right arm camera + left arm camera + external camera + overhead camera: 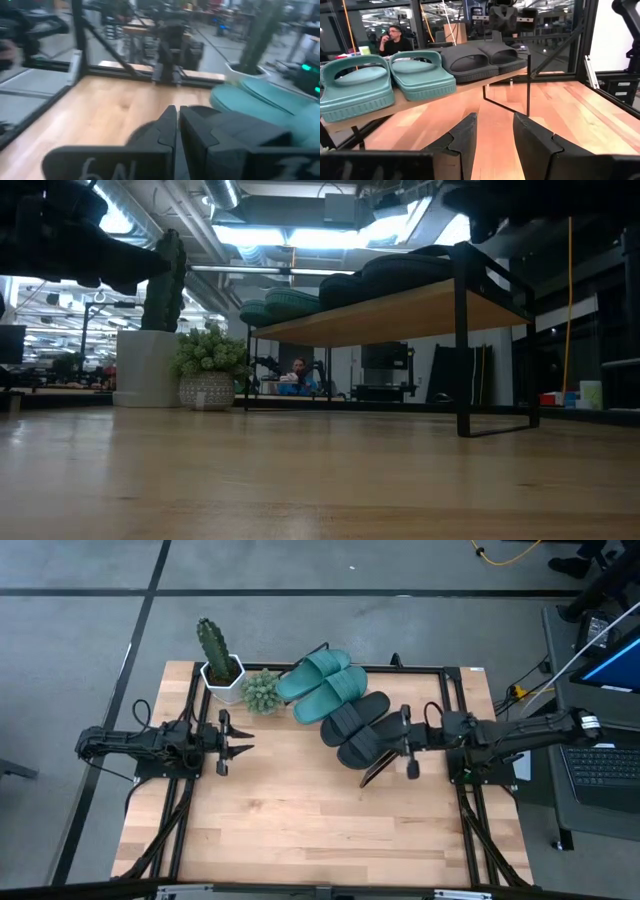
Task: Pick and place slides into the shelf
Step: Return to Home Position
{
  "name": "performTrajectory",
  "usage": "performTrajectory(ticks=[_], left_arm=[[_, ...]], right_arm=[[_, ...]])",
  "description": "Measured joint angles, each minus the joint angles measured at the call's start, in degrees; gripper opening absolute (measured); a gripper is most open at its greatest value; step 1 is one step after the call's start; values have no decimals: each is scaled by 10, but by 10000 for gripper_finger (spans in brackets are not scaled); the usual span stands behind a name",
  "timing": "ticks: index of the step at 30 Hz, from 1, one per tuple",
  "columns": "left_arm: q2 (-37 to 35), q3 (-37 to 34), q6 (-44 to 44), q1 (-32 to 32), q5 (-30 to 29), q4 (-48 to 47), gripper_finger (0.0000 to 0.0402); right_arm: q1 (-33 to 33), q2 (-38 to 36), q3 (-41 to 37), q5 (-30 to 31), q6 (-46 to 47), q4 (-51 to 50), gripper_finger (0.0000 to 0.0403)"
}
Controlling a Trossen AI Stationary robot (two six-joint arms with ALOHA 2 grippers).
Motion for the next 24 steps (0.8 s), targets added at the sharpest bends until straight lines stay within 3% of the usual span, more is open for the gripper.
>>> performTrajectory(ticks=[4, 8, 10, 15, 24], left_arm=[[0, 0, -2, 0, 0, 0, 119], [0, 0, -5, 0, 0, 0, 119], [0, 0, -5, 0, 0, 0, 119], [0, 0, -5, 0, 0, 0, 119], [0, 0, -5, 0, 0, 0, 119]], right_arm=[[2, -36, 0, -58, -4, -31, 26], [21, -62, -6, -64, -22, -56, 26], [30, -81, -22, -59, -35, -58, 26], [36, -164, -87, 18, -31, -57, 26], [37, -300, -185, 4, -30, -36, 26]])
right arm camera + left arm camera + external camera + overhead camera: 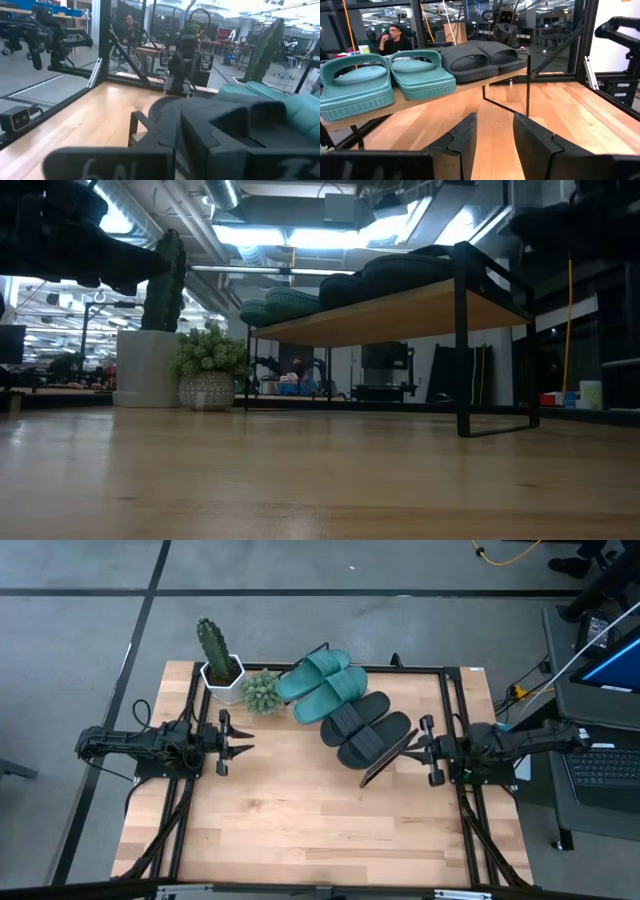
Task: Pick and place slides into the shelf
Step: Return to Home Position
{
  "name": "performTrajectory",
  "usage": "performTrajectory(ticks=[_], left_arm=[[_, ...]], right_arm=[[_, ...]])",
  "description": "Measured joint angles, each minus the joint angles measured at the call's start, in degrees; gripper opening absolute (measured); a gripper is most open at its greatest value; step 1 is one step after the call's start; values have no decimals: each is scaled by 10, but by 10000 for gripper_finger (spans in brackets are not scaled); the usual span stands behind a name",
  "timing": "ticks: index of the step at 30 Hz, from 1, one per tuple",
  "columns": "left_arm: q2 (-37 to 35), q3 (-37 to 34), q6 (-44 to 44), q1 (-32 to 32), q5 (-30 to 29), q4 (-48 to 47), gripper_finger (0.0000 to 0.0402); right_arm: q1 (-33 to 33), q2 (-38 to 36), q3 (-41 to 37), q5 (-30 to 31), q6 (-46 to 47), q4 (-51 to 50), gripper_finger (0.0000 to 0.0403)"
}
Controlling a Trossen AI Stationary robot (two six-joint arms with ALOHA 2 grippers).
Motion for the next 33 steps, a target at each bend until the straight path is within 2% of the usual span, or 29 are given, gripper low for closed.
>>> performTrajectory(ticks=[9, 19, 33], left_arm=[[0, 0, 0, 0, 0, 0, 119], [0, 0, 0, 0, 0, 0, 119], [0, 0, 0, 0, 0, 0, 119]], right_arm=[[0, -51, -45, -1, 0, 7, 26], [0, -51, -70, -88, 14, 46, 26], [0, -50, -70, -89, 8, 34, 25]])
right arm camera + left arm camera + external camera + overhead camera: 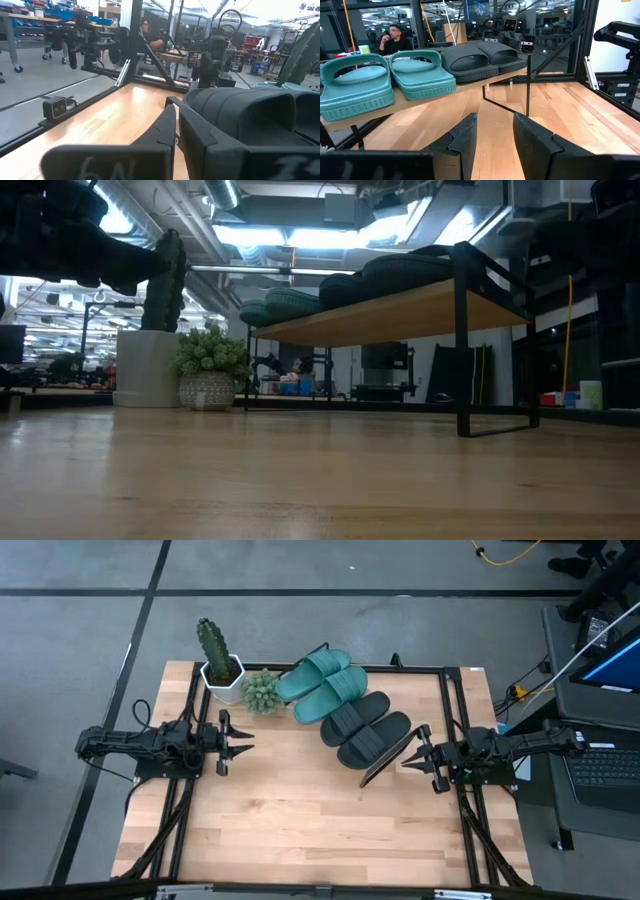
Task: Pick and place slides into the shelf
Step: Return to Home Position
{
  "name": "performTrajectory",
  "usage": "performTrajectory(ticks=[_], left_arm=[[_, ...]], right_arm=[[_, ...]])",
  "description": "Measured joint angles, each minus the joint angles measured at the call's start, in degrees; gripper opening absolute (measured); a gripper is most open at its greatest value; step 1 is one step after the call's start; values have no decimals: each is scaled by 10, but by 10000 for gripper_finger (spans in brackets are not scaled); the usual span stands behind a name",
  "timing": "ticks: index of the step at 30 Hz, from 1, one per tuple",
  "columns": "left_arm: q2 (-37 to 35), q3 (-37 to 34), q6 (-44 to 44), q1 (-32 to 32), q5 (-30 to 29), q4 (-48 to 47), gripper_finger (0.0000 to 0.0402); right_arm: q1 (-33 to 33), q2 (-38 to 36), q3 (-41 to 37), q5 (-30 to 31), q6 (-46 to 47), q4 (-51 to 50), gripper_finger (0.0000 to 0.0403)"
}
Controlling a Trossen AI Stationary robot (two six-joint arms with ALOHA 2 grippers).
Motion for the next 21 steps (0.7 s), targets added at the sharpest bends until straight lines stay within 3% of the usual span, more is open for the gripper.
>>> performTrajectory(ticks=[5, 9, 17, 21], left_arm=[[0, 0, 0, 0, 0, 0, 119], [0, 0, 0, 0, 0, 0, 119], [0, 0, 0, 0, 0, 0, 119], [0, 0, 0, 0, 0, 0, 119]], right_arm=[[0, 0, 0, 0, 34, 0, 26], [2, -5, 0, 1, 5, -5, 26], [-21, -110, 0, 1, -20, -87, 26], [-22, -109, 0, 1, -16, -102, 26]])
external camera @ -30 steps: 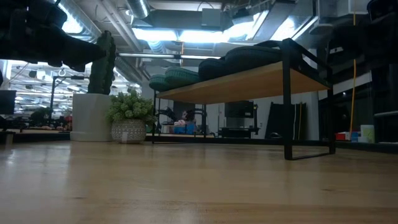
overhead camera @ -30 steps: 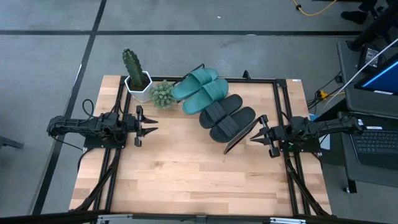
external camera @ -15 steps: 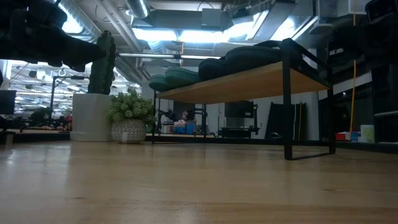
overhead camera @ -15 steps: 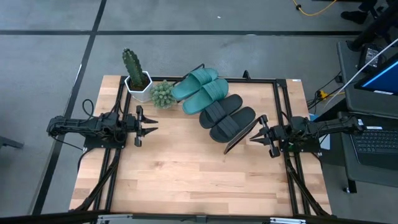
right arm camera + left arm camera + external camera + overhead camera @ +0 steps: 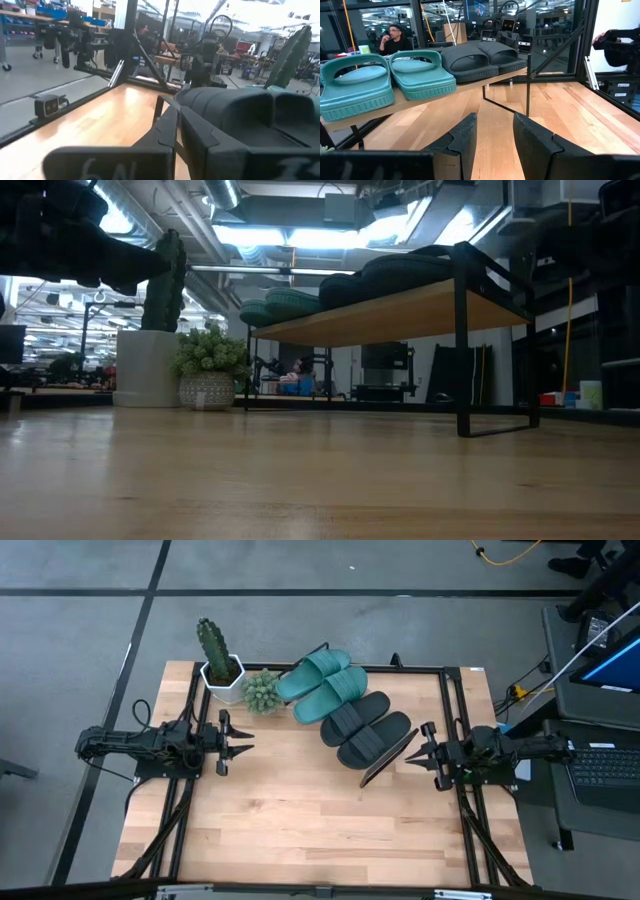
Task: Pick and place slides into the shelf
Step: Return to Home Position
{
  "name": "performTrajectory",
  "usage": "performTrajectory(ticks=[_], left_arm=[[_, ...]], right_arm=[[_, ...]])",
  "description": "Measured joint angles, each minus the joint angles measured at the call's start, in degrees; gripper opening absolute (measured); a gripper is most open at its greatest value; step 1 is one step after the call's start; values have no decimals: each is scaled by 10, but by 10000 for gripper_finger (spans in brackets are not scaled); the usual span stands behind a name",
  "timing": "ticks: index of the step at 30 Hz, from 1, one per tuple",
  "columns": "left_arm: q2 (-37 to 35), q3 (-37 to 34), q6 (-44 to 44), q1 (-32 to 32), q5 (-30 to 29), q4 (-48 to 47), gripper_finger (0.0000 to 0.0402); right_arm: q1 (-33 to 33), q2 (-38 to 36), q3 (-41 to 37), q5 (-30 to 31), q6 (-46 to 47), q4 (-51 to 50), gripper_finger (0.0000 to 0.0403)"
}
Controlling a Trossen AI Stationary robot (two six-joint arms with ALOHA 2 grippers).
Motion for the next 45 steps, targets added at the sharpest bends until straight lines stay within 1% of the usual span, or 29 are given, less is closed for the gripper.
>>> performTrajectory(ticks=[11, 18, 22, 28, 45], left_arm=[[0, 0, 0, 0, 0, 2, 119], [0, 0, 0, 0, 0, 2, 119], [0, 0, 0, 0, 0, 2, 119], [0, 0, 0, 0, 0, 2, 119], [0, 0, 0, 0, 0, 2, 119]], right_arm=[[0, -1, 0, 0, 6, -2, 26], [0, -1, 0, 0, -15, -2, 26], [0, -1, 0, 0, -4, -2, 26], [0, 0, 0, 0, 39, -2, 26], [0, 0, 0, 0, 38, -2, 26]])
